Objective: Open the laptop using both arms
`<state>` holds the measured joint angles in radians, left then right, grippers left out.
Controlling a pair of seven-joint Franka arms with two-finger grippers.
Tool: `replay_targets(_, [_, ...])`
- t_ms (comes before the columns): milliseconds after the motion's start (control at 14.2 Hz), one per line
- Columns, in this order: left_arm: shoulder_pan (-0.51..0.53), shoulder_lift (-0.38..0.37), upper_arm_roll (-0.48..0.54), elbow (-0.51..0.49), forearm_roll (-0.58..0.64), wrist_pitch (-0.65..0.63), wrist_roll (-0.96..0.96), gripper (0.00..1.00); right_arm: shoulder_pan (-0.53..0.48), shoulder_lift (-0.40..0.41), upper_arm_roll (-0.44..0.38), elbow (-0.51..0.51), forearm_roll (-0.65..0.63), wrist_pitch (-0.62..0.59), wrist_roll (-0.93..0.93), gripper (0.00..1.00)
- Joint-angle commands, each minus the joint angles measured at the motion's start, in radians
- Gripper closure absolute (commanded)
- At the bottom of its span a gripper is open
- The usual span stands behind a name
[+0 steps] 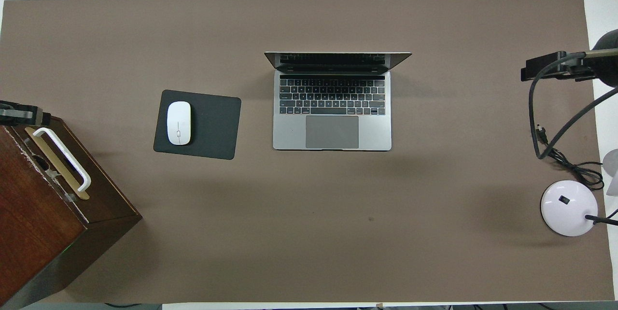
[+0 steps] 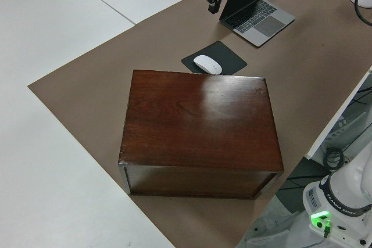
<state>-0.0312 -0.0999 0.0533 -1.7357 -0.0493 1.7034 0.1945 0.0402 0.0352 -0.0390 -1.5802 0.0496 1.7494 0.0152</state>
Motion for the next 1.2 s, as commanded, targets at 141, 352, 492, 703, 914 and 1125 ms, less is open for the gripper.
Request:
replay_targets(141, [0.043,0.0,-0.006,0.027,0.017,-0.064,0.005,0.0,-0.03,-0.041,0.033,-0.027,-0.013,0.006,0.026,0.0])
replay_targets(352, [0.051,0.0,0.008,0.042,0.017,-0.065,0.005,0.0,-0.03,-0.044,0.031,-0.021,-0.013,-0.048,0.029,0.0])
replay_targets(492, [0.039,0.0,0.026,0.044,0.017,-0.064,0.002,0.0,-0.031,-0.054,0.031,-0.021,-0.011,-0.063,0.029,0.0])
replay_targets(703, [-0.045,0.0,0.089,0.042,0.023,-0.057,-0.015,0.0,-0.039,-0.052,0.031,-0.021,-0.011,-0.064,0.023,0.0])
replay_targets(914, [-0.093,0.0,0.106,0.042,0.026,-0.042,-0.122,0.0,-0.045,-0.052,0.027,-0.034,-0.013,-0.062,0.011,0.0])
replay_targets(1125, [-0.113,0.005,0.102,0.045,0.054,-0.037,-0.164,0.0,-0.046,-0.052,0.019,-0.046,-0.013,-0.051,-0.006,0.0])
